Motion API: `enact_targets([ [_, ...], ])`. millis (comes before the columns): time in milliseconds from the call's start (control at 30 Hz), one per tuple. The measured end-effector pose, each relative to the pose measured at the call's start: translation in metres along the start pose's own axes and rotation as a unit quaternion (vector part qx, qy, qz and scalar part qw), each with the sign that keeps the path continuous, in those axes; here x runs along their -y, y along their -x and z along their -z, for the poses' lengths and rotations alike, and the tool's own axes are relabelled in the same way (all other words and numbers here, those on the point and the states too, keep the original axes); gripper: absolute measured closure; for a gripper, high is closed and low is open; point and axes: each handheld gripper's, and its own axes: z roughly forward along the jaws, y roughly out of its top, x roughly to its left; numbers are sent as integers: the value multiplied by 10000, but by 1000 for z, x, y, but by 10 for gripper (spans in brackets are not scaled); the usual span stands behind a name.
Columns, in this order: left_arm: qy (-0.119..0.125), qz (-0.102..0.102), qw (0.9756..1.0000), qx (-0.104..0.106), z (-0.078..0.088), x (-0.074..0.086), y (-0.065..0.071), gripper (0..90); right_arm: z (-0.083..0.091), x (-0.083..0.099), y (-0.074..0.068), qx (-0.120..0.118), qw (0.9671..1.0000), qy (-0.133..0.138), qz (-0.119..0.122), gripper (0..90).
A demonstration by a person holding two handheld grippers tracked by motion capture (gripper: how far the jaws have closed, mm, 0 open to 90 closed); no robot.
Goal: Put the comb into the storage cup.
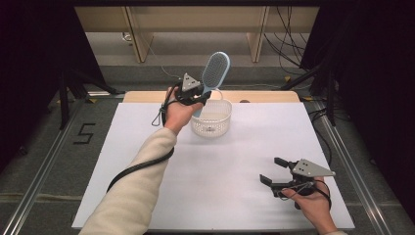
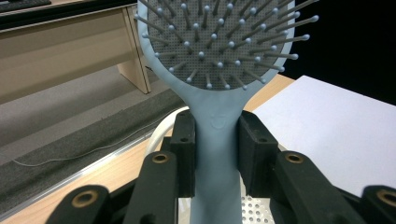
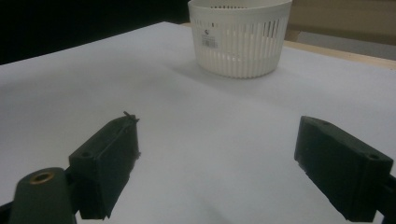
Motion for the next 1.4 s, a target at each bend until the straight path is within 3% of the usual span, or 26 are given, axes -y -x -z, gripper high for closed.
enact_targets([
  [433, 1, -29, 10000, 57, -7, -1, 2, 701, 1, 0, 0, -12, 10000, -3, -3, 146],
  [633, 26, -227, 9997, 120, -11, 0, 2, 701, 2, 0, 0, -5, 10000, 7, -17, 146],
  [1400, 68, -156, 9997, 158, -21, 9, 3, 701, 2, 0, 0, -25, 10000, 1, -40, 145],
])
